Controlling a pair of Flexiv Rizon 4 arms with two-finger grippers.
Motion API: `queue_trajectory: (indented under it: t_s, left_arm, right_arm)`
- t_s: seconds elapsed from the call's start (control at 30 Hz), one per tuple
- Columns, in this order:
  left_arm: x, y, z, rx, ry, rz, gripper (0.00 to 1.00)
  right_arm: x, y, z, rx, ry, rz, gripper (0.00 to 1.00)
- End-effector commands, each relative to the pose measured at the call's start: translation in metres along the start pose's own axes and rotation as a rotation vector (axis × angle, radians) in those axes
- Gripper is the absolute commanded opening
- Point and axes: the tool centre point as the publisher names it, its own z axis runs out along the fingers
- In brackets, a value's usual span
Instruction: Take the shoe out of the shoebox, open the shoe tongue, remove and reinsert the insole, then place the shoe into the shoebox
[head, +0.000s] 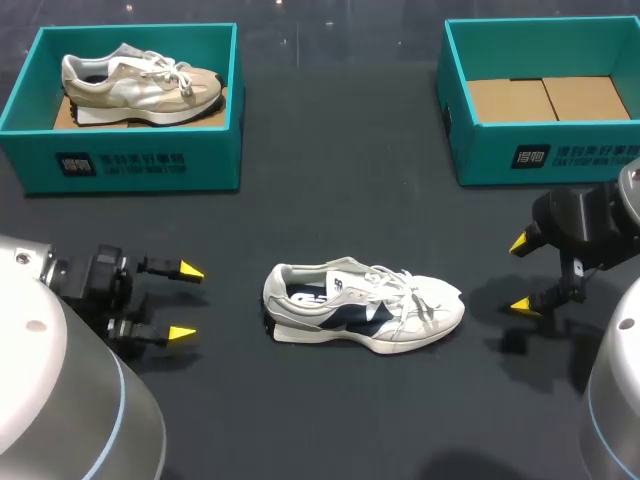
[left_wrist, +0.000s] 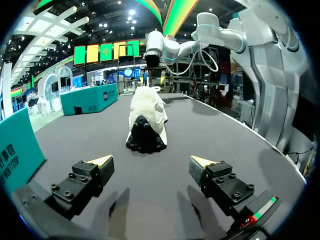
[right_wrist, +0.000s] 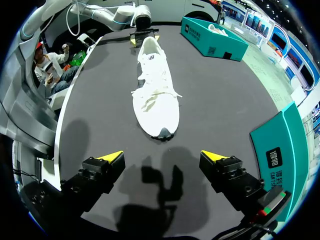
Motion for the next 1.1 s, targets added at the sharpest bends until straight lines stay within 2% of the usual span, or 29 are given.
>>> queue_trajectory:
  t_s: [0.03,0.07,0.43,0.57,0.83,1.1]
  left_arm:
    - [-0.007,-0.004,0.021,-0.03,-0.011,-0.017,1.0]
    - [-0.007,-0.008,0.024,-0.088,-0.044,0.006,1.0]
    - [-0.007,-0.008,0.024,-0.088,-0.044,0.006,1.0]
    - [-0.009,-0.006,0.036,-0.034,-0.033,-0.001,1.0]
    - [-0.017,-0.006,0.059,-0.041,-0.032,-0.008,1.0]
    - [-0.021,-0.003,0.074,-0.006,-0.005,-0.029,1.0]
  right_arm:
    - [0.001,0.0,0.0,0.001,-0.002,-0.001,1.0]
    - [0.001,0.0,0.0,0.001,-0.002,-0.001,1.0]
    - [0.001,0.0,0.0,0.001,-0.002,-0.001,1.0]
    - [0.001,0.0,0.0,0.001,-0.002,-0.001,1.0]
    - [0.001,0.0,0.0,0.001,-0.002,-0.001,1.0]
    - [0.001,0.0,0.0,0.001,-0.002,-0.001,1.0]
